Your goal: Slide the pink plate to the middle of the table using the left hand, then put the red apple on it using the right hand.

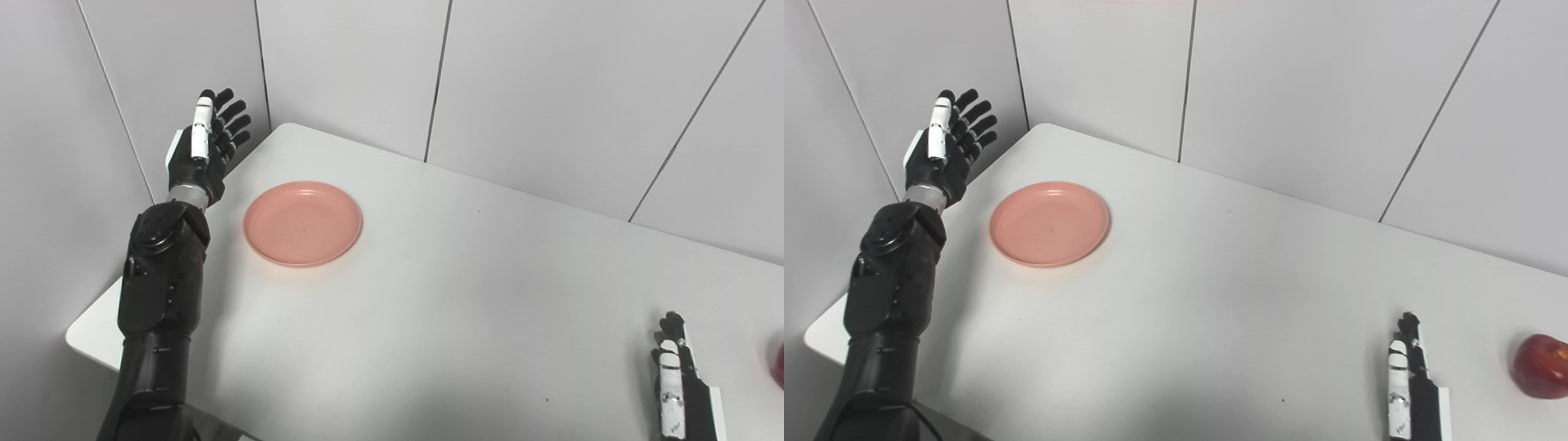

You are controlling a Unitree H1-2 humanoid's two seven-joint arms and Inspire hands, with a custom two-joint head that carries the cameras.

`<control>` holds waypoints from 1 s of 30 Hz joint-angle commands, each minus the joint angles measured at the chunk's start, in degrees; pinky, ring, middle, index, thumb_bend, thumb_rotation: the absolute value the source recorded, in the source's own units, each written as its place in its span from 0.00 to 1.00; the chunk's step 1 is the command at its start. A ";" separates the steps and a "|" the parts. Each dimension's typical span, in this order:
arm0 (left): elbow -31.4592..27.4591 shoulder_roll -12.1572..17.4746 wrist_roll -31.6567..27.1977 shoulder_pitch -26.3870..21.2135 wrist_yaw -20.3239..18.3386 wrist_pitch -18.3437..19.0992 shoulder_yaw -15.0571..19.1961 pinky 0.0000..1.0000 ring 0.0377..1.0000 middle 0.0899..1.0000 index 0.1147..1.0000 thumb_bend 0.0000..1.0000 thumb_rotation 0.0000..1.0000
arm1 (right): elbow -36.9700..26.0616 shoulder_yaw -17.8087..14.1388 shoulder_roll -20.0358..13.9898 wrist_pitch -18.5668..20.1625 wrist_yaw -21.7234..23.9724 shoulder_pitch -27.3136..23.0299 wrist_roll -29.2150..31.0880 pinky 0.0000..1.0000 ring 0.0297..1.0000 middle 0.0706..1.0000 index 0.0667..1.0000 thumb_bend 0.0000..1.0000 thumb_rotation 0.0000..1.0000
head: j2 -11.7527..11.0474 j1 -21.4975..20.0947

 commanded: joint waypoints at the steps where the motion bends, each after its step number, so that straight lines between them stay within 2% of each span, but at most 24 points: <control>1: -0.39 2.06 -0.68 -2.16 -0.70 -3.15 0.31 0.90 0.88 0.87 0.85 0.36 1.00 | -1.53 -0.45 -0.22 -0.87 0.16 -0.48 0.21 1.00 0.98 0.96 0.96 0.06 1.00 | 0.04 0.09; 5: 1.16 2.09 -0.12 -1.75 -0.43 -3.83 0.26 0.88 0.87 0.86 0.84 0.36 1.00 | -0.98 -0.53 -0.34 -1.77 0.40 -0.60 0.55 1.00 0.98 0.97 0.96 0.06 1.00 | 0.18 0.00; 11: 3.26 2.07 -0.94 -1.09 -0.91 -4.06 0.48 0.88 0.87 0.87 0.85 0.34 1.00 | -1.68 -0.70 -0.15 -0.78 0.59 -0.50 0.91 1.00 0.98 0.97 0.96 0.07 1.00 | 0.30 0.15; 30: 12.03 3.02 -1.83 -0.01 -4.99 -8.83 0.39 0.90 0.89 0.88 0.86 0.34 1.00 | -1.85 -0.67 -0.37 -0.98 0.76 -0.44 0.81 1.00 0.98 0.97 0.97 0.06 1.00 | 0.40 0.26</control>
